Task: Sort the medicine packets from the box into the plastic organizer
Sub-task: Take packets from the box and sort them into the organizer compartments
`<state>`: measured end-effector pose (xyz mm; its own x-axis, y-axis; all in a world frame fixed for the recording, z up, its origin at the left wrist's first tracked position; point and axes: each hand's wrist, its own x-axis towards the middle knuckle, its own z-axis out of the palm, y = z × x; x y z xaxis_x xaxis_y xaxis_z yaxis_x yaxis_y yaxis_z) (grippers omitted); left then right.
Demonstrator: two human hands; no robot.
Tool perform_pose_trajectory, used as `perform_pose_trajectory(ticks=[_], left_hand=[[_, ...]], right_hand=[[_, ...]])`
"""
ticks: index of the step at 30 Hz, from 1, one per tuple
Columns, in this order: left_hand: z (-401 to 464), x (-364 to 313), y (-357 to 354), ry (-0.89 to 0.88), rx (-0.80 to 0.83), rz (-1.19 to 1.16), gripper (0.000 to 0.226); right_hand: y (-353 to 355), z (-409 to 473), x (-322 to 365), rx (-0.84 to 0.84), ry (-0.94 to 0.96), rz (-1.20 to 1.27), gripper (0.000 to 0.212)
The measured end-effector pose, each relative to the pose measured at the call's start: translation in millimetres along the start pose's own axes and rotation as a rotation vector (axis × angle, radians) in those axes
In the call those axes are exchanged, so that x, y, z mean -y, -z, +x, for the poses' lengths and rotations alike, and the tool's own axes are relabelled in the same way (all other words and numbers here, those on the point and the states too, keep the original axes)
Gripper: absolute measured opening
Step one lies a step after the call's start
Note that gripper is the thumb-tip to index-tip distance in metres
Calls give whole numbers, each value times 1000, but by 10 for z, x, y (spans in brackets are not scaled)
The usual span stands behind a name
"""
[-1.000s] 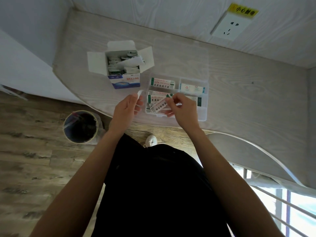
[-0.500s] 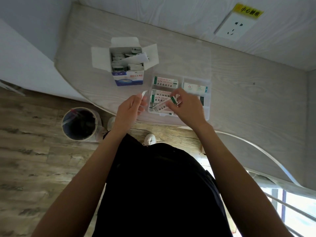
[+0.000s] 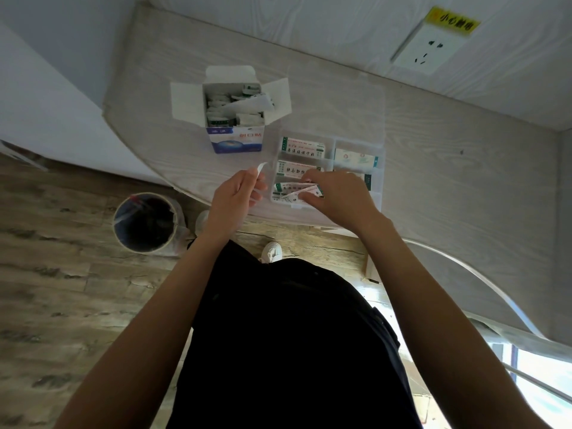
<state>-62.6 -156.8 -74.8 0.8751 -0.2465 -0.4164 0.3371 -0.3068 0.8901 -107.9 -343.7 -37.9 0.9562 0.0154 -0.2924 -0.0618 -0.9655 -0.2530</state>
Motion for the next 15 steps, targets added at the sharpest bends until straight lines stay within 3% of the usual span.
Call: perform_pose_trajectory(ticks=[8, 15], left_hand=[[-1, 22, 15, 13, -1, -22, 31], [-8, 12, 8, 8, 0, 10, 32]], right_hand=[[-33, 21, 33, -32, -5, 37, 28], [-12, 23, 13, 54, -5, 38, 35]])
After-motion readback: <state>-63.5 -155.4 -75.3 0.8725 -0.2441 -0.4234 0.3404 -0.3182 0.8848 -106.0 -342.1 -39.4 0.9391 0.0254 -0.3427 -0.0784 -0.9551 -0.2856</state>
